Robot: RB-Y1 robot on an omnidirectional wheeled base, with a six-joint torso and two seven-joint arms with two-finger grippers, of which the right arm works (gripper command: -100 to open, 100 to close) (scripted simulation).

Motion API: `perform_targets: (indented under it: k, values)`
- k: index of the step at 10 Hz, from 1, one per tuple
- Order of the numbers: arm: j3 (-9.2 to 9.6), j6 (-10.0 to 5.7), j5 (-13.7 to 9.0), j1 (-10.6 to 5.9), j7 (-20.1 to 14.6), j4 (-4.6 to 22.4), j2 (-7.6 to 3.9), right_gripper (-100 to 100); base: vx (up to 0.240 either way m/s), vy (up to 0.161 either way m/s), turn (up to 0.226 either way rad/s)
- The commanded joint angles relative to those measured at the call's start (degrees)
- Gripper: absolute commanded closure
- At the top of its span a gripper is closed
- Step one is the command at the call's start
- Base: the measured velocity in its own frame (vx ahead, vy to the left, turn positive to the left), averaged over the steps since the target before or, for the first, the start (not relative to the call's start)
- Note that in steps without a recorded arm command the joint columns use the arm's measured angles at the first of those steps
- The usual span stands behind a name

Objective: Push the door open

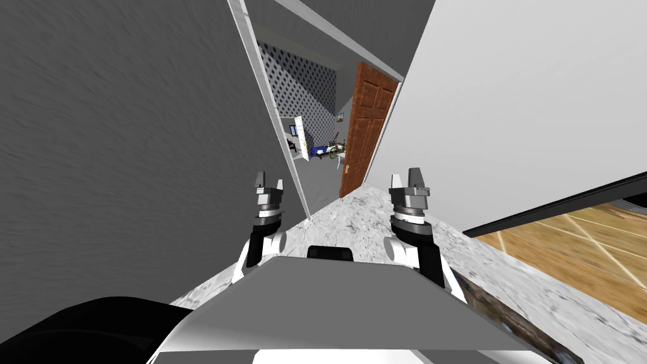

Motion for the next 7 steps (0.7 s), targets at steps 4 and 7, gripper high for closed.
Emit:
perform_targets:
  k: [4,7]
  values:
    - [0.75,-1.00,-0.30,-1.85,-0.11,5.15,-0.98,-100,0.103,-0.063,0.046]
    - [1.36,-1.80,-0.54,-3.33,-0.21,9.28,-1.56,-100,0.119,-0.073,0.049]
